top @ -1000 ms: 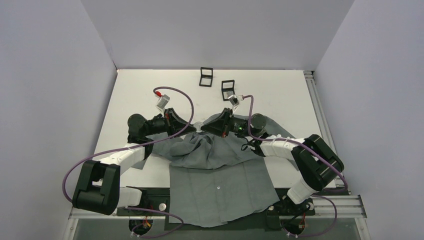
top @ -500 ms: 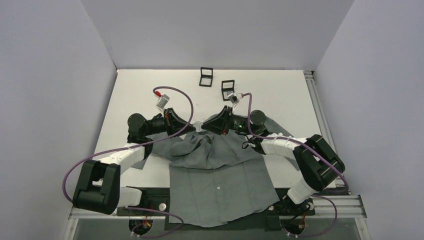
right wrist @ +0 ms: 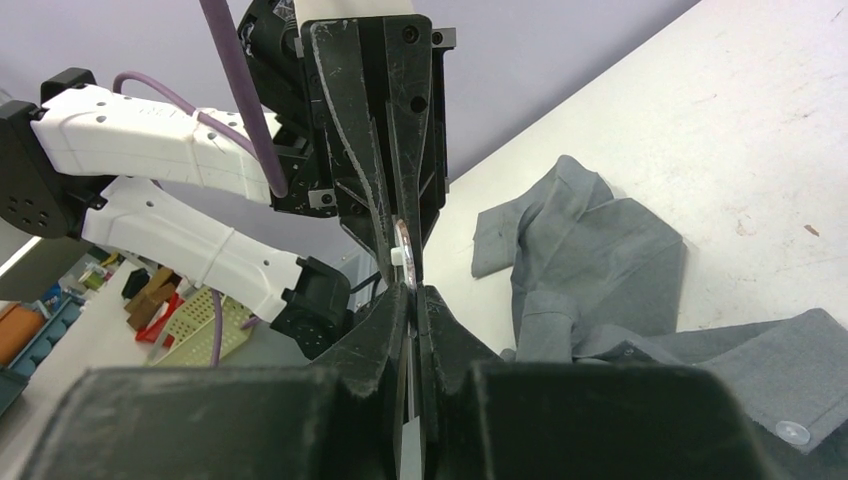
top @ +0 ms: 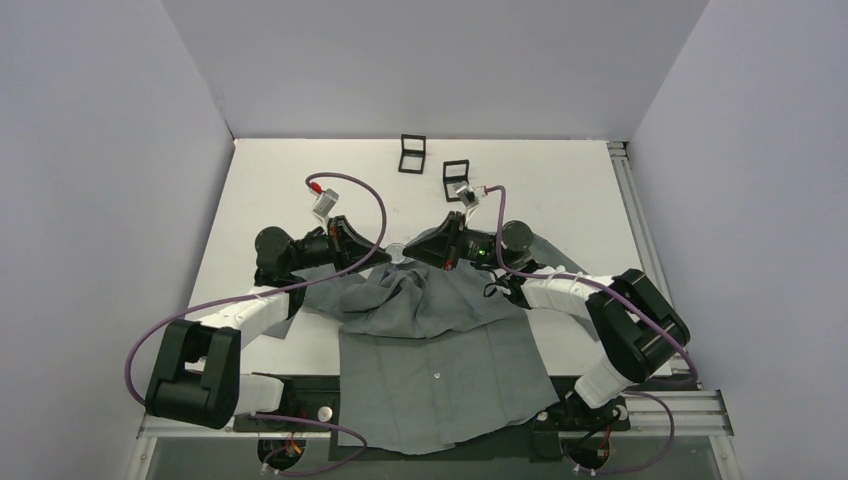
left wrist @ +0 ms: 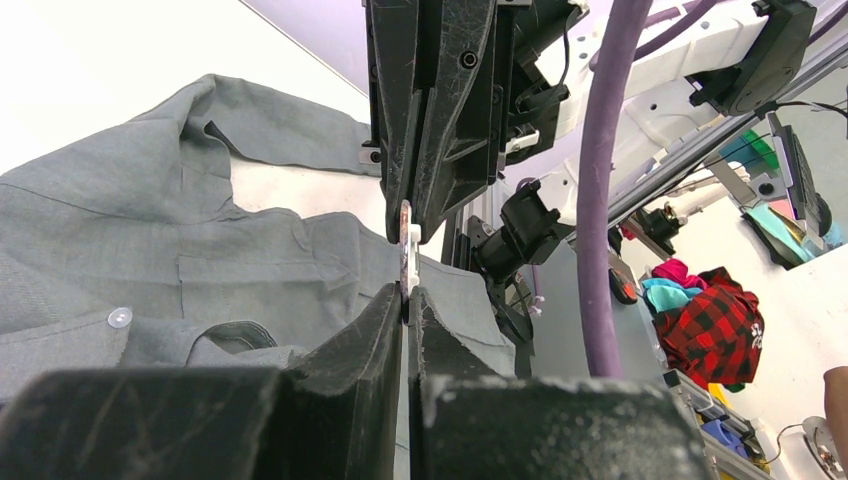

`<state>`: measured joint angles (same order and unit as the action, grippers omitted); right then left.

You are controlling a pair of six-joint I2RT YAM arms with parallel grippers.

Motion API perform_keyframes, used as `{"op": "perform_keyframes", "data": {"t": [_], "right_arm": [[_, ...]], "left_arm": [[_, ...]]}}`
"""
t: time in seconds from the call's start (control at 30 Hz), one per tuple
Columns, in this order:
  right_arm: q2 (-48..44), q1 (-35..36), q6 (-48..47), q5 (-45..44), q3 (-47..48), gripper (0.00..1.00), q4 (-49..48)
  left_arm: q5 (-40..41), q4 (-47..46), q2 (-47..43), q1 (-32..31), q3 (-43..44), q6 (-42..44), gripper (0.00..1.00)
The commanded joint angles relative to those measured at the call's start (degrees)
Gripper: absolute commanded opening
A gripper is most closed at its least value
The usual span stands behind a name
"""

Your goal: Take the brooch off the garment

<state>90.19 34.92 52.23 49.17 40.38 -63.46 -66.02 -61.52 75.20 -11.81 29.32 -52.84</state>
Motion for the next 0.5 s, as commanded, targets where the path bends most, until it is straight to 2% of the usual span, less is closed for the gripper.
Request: {"op": "perform_keyframes", "data": {"t": [0.0,0.03,0.07,0.1,0.13,0.17,0.2,0.23,0.27,0.33,0.4,0.47], "right_arm": [[-2.5,0.4,-3.3,0.3,1.9,0.00,-0.2],[-2.9,0.5,-5.9,0.0,2.6,0.00,3.4],[-4.0,0.5,-9.8,-0.2,2.9,0.00,5.9],[-4.7,0.4,-12.2,-1.0,3.8,0.00,11.3],[-5.7,0.3,-16.7,-1.4,4.5,0.00,17.0],[-5.9,-0.3,-18.4,-2.0,6.2,0.00,19.3],[-6.0,-0.8,-21.8,-2.4,7.1,0.00,23.8],[-6.0,-1.8,-24.0,-3.4,8.8,0.00,26.3],[-5.7,-2.7,-29.2,-4.0,10.1,0.00,32.7],[-4.9,-3.4,-39.3,-7.6,15.0,0.00,44.3],[-3.5,-3.5,-48.6,-11.2,20.6,0.00,53.6],[-1.5,-3.5,-56.5,-14.9,28.1,0.00,60.4]], "left_arm": [[-0.3,-2.0,0.0,0.3,0.9,0.8,0.01],[-0.3,-0.8,0.1,0.4,1.1,1.0,0.16],[-0.5,-0.4,0.3,0.9,1.5,1.1,0.37],[-0.6,0.0,0.4,1.3,1.6,1.1,0.46],[-0.6,0.2,0.2,2.4,1.7,1.1,0.61],[-0.3,0.8,0.1,3.0,1.7,1.1,0.68],[-0.1,1.2,-0.3,4.7,1.7,1.5,0.84],[0.1,2.5,-0.5,5.6,1.9,1.8,0.94],[0.1,3.2,-1.0,7.6,2.0,2.6,0.99],[0.3,7.4,-1.7,10.5,3.0,5.2,0.96],[0.9,15.4,-2.5,14.0,4.8,9.3,0.96],[1.8,29.9,-2.8,16.7,7.8,14.9,0.96]]}}
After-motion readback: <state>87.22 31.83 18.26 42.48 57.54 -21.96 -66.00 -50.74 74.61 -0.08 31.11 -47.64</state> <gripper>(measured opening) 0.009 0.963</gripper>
